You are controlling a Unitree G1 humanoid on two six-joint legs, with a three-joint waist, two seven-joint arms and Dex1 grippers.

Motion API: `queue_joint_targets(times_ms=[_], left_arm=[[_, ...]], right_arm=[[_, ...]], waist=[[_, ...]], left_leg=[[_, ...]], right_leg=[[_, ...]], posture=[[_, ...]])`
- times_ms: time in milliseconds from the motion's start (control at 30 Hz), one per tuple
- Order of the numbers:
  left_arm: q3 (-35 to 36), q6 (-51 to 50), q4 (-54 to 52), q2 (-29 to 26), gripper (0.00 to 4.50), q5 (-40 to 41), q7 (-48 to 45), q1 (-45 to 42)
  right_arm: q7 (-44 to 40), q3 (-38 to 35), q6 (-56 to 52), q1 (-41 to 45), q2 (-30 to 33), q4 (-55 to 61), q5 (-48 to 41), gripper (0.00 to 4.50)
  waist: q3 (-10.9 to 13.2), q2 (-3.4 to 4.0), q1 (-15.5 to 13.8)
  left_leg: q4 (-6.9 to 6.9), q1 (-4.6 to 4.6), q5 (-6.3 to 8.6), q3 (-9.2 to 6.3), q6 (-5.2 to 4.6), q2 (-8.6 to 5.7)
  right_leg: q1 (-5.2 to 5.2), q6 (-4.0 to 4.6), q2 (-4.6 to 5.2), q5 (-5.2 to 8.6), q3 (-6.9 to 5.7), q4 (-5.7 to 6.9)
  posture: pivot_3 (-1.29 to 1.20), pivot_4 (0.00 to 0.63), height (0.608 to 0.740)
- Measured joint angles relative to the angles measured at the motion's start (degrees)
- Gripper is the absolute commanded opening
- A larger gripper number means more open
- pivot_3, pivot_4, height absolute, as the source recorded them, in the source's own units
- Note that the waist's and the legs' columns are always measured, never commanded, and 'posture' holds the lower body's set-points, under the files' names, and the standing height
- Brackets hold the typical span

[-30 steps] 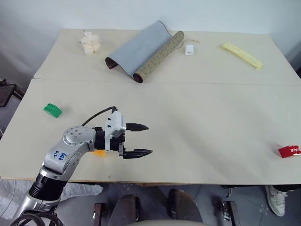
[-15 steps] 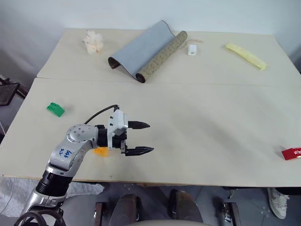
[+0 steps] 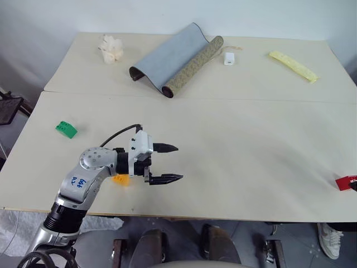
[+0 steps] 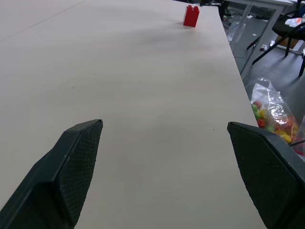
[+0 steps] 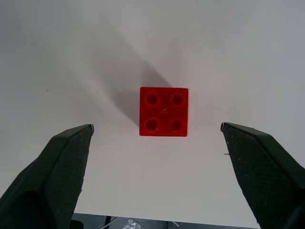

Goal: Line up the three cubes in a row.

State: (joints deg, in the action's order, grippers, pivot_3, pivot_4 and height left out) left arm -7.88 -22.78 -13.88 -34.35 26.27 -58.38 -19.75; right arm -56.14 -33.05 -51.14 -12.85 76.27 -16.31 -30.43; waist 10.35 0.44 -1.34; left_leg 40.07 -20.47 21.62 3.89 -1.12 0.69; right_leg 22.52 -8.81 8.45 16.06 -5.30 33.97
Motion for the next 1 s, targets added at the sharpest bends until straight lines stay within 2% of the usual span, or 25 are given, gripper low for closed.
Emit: queue_joint_targets(times_ms=[267,400,567,900,933,1000], left_arm=[[0.9,-1.0,-1.4,-0.6,4.46,0.3,0.2,0.6],[1.1,-0.9,-1.5,-1.0,4.50,0.2,-0.1,1.0],[1.9,-0.9,-1.9,-2.3,4.50,0.2,0.0,2.3],[2.2,-0.7,-3.5,-2.1,4.50,0.1,0.8,3.1],[2.2,-0.6,-3.4,-2.1,4.50,0.1,0.7,3.1],[2.2,-0.2,-3.4,-2.1,4.50,0.0,0.5,3.0]], right_arm=[[-1.2,8.7,3.5,7.8,-1.2,-4.3,4.3,4.50],[-0.7,12.9,6.2,12.2,-3.0,-7.7,7.0,3.58],[-0.8,14.3,8.8,15.9,-3.3,-12.7,9.2,3.58],[-3.4,15.1,10.6,17.2,-3.3,-15.6,11.4,3.58],[-3.9,15.6,10.6,17.9,-3.3,-15.8,11.4,3.30],[-4.6,17.0,10.7,19.9,-3.3,-16.4,11.5,3.01]], waist=[[0.0,0.01,0.0],[0.0,0.03,0.0],[0.0,0.09,0.1],[0.0,0.09,0.1],[0.0,0.09,0.1],[0.0,0.09,0.2]], left_leg=[[0.02,-0.01,-0.01,0.12,0.03,0.00],[0.03,-0.02,-0.01,0.21,0.04,0.00],[0.03,-0.02,-0.02,0.22,0.06,0.02],[0.04,-0.02,-0.02,0.22,0.07,0.02],[0.04,-0.02,-0.02,0.22,0.08,0.03],[0.04,-0.02,-0.03,0.22,0.08,0.03]], right_leg=[[-0.02,-0.01,0.00,0.00,-0.05,0.00],[-0.03,-0.01,0.00,0.00,-0.08,-0.01],[-0.03,-0.01,-0.01,0.00,-0.11,-0.02],[-0.04,-0.01,-0.01,0.00,-0.12,-0.01],[-0.04,-0.01,-0.01,0.00,-0.12,-0.01],[-0.03,-0.01,-0.01,0.00,-0.12,0.00]], posture=[[0.00,0.150,0.740],[0.00,0.150,0.740],[0.00,0.150,0.740],[0.00,0.150,0.740],[0.00,0.150,0.740],[0.00,0.150,0.740]])
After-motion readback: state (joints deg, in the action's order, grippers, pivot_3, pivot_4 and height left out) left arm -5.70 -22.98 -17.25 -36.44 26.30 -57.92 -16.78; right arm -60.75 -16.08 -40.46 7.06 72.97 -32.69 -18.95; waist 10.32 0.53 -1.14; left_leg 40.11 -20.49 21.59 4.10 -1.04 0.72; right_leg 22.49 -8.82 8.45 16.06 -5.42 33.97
